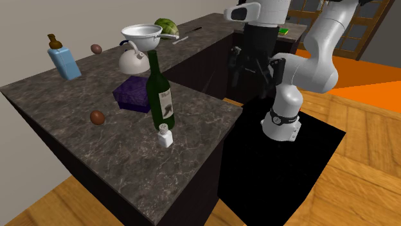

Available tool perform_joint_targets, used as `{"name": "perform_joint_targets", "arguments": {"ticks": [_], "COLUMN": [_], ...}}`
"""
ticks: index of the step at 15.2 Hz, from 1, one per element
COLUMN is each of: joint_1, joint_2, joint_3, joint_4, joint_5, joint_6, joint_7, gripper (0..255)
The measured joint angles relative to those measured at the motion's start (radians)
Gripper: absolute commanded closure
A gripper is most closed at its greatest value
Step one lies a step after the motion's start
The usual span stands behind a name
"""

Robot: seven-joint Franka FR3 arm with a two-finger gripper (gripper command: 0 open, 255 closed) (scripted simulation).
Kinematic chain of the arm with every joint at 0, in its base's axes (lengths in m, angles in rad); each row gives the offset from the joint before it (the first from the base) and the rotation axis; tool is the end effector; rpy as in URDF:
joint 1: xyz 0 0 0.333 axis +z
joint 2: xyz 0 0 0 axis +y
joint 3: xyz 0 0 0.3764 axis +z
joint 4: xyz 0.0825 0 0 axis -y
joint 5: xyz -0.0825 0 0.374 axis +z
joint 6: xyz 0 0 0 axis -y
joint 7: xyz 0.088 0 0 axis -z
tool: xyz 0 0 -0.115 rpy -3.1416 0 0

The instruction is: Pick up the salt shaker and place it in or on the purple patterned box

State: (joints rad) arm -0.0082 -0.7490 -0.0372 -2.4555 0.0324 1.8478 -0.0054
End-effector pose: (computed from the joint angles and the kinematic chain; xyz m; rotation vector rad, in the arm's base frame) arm 0.2889 -0.0141 0.5945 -3.0792 0.0593 -0.2191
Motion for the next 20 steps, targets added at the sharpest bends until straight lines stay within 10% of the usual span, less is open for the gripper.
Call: {"name": "perform_joint_targets", "arguments": {"ticks": [20], "joint_1": [-0.051], "joint_2": [0.577], "joint_3": [-0.274], "joint_4": [0.091], "joint_5": [-0.131], "joint_6": [0.48], "joint_7": [-0.487], "gripper": [0]}}
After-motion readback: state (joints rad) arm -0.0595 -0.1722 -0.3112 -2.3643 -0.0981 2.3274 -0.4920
